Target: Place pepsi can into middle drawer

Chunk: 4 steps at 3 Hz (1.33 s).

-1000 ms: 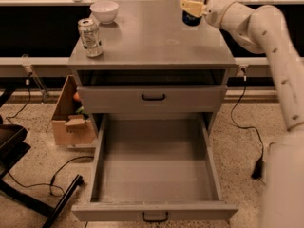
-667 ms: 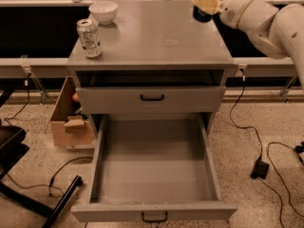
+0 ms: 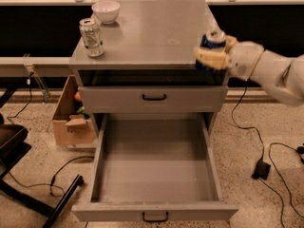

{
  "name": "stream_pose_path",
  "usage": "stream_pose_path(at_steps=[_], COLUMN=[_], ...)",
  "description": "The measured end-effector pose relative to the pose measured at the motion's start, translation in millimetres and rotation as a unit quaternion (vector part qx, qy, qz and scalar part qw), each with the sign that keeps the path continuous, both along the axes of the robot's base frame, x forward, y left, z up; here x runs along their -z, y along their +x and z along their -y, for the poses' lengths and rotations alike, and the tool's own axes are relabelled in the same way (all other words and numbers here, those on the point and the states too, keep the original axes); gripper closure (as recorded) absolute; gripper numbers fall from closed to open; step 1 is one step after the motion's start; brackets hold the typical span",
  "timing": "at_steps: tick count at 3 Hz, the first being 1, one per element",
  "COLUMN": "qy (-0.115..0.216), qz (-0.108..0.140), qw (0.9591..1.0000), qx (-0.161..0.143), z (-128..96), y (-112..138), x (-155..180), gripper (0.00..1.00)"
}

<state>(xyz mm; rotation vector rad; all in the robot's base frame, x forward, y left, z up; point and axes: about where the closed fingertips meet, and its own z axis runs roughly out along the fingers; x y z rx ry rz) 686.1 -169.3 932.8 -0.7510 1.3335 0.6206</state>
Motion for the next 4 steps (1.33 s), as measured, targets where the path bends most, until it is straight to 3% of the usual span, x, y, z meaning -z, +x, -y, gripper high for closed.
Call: stream_pose_path(at_steps=[1,2,3,4], qy=[-0.028,-0.023,-0.022,-0.019], qz=[-0.054,-0.063,-0.063,-0.075], qw=[0.9962,0.9927,0.9924,0.9889], qx=[-0.062,-0.1,-0.103,-0.127], z=[5.7,-4.2,-5.3,-32.4], y=[-46.9,-54.0,-54.9,-57.1], x=[90.5,122.9,124.2,149.8], gripper=[1.0,1.0,1.0,1.0])
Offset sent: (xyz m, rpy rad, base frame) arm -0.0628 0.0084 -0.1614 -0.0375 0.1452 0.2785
